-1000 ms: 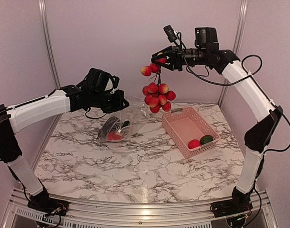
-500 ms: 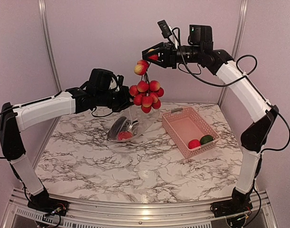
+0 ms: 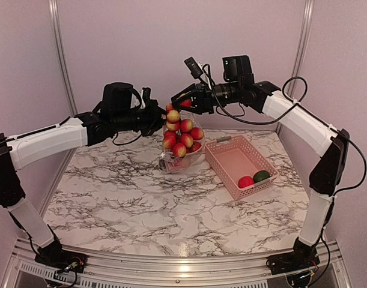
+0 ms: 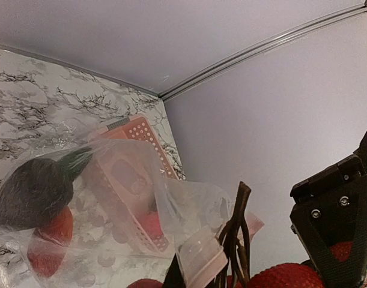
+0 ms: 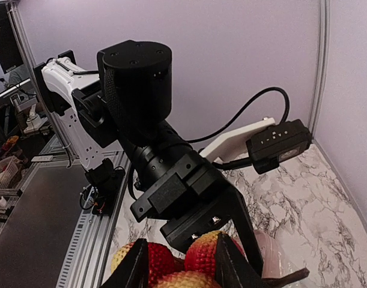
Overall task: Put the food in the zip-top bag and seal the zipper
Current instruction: Place the fake fruit in the zipper food storage bag.
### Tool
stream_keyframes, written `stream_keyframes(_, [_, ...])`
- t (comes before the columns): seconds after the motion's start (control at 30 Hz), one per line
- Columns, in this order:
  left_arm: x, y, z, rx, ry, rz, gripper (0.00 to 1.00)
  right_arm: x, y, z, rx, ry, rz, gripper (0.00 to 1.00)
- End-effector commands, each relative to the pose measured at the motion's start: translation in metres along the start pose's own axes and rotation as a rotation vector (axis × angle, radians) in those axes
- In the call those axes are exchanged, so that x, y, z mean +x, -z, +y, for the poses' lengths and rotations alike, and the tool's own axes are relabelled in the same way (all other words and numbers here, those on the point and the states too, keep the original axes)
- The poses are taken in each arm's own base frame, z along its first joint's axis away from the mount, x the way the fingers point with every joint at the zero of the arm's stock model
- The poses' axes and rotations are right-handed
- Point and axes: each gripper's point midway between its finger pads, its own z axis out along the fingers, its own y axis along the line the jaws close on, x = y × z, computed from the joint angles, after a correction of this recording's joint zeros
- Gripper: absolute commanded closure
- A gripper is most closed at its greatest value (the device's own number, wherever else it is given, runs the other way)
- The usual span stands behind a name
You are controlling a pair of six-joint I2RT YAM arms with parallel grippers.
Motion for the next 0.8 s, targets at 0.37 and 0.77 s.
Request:
stream_keyframes(0.37, [-0.019,0.024,0.001,-0.022,-0.023,-0.118,1.00,0.033,0.007,0.014,0.094,0.157,0.130,0.57])
stream_keyframes(0.77, [-0.017,0.018,0.017,-0.043,-0.018,-0.115,1.00,0.036,0.009,0.002,0.319,0.198,0.226,0.53])
